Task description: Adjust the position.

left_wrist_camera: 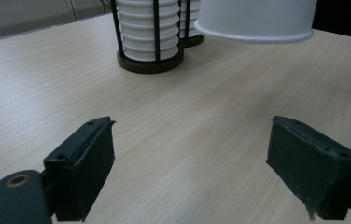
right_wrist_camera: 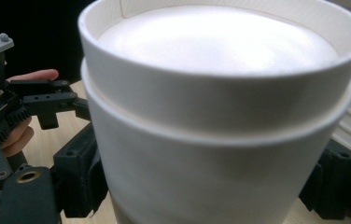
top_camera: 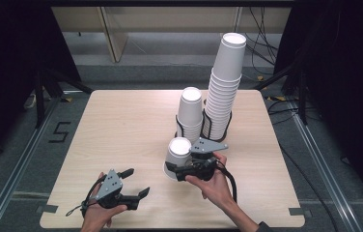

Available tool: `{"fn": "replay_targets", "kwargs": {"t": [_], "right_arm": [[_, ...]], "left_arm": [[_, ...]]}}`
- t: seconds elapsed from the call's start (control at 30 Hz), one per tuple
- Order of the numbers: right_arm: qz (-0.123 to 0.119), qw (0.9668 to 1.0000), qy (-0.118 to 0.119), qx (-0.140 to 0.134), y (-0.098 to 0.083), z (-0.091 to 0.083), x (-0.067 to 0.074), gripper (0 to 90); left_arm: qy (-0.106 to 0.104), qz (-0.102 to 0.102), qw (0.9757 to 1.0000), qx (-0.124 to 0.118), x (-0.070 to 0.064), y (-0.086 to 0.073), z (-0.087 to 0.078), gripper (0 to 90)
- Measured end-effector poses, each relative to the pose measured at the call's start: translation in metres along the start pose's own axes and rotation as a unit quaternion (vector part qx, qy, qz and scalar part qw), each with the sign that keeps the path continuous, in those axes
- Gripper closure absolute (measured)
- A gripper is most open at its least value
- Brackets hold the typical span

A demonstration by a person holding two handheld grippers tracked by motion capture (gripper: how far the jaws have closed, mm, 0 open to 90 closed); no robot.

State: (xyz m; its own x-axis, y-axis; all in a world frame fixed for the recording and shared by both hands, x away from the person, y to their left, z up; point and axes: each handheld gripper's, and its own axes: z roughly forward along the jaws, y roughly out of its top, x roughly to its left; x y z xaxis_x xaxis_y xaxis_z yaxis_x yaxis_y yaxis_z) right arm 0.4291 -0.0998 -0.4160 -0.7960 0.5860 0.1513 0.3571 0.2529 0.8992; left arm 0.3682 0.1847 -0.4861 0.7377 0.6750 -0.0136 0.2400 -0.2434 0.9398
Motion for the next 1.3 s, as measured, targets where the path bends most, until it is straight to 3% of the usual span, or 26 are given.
{"fn": "replay_targets", "kwargs": {"t": [0.23, 0.43, 0.53, 0.63, 0.67, 0.77, 0.8, 0.83, 0.93, 1.2, 1.3], "right_arm": [[0.002, 0.9997, 0.024, 0.006, -0.004, 0.009, 0.006, 17.8], [0.009, 0.9995, 0.027, 0.010, -0.007, 0.013, 0.009, 17.8], [-0.003, 0.9996, 0.028, 0.009, -0.007, 0.015, 0.010, 17.8], [0.001, 0.9991, 0.042, 0.008, -0.008, 0.020, 0.016, 17.9], [-0.004, 0.9993, 0.036, 0.006, -0.009, 0.021, 0.017, 17.9], [0.010, 0.9987, 0.050, 0.010, -0.009, 0.022, 0.022, 18.0], [-0.003, 0.9989, 0.046, 0.007, -0.009, 0.023, 0.022, 18.0], [0.011, 0.9986, 0.051, 0.006, -0.009, 0.023, 0.026, 18.1], [0.000, 0.9979, 0.064, 0.002, -0.009, 0.025, 0.030, 18.1], [0.011, 0.9973, 0.072, 0.010, -0.010, 0.025, 0.038, 18.1], [0.006, 0.9973, 0.073, 0.010, -0.010, 0.026, 0.038, 18.0]], "left_arm": [[-0.022, -0.013, 0.9993, -0.026, -0.008, 0.003, 0.011, 14.5], [-0.030, 0.004, 0.9990, -0.033, -0.018, 0.007, 0.019, 14.5], [-0.033, 0.005, 0.9988, -0.036, -0.020, 0.009, 0.021, 14.5], [-0.038, 0.007, 0.9987, -0.034, -0.022, 0.011, 0.026, 14.5], [-0.042, 0.004, 0.9982, -0.044, -0.023, 0.011, 0.028, 14.5], [-0.040, 0.005, 0.9984, -0.039, -0.025, 0.012, 0.032, 13.3], [-0.038, 0.010, 0.9987, -0.034, -0.026, 0.012, 0.033, 11.5], [-0.035, 0.012, 0.9988, -0.033, -0.027, 0.012, 0.035, 8.9], [-0.029, 0.013, 0.9990, -0.031, -0.030, 0.012, 0.039, 2.4], [-0.025, 0.020, 0.9978, -0.057, -0.035, 0.015, 0.042, 1.6], [-0.025, 0.019, 0.9981, -0.054, -0.036, 0.015, 0.042, 2.4]]}}
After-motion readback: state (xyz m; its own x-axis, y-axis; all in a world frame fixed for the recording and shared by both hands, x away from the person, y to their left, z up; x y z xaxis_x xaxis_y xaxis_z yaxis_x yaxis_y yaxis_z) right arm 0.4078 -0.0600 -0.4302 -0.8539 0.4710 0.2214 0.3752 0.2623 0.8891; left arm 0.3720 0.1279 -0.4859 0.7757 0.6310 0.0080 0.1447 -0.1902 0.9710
